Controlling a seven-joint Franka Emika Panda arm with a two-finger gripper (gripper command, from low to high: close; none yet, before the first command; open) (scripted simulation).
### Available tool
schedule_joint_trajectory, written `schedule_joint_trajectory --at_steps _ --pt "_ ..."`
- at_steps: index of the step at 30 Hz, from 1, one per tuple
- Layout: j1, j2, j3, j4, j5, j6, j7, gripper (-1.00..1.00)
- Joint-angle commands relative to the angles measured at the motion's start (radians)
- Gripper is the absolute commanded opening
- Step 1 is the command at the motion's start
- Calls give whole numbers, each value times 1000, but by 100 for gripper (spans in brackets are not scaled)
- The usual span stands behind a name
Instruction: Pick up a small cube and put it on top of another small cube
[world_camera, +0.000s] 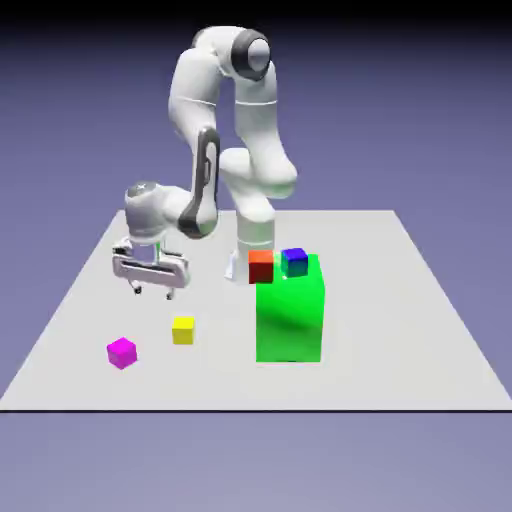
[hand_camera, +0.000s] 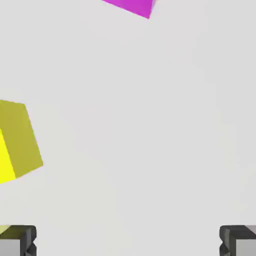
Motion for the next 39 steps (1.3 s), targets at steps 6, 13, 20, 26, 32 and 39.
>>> schedule_joint_trajectory --at_steps 6,13,20,26,32,39 --pt "210 0 0 0 0 0 0 0" --pt "181 253 37 43 36 211 -25 0" --pt "194 140 20 24 20 117 -14 -100" --pt "241 -12 4 34 34 3 8 -100" --pt "455 -175 41 167 135 -168 86 -100" --pt "658 -391 81 221 132 -472 179 -100"
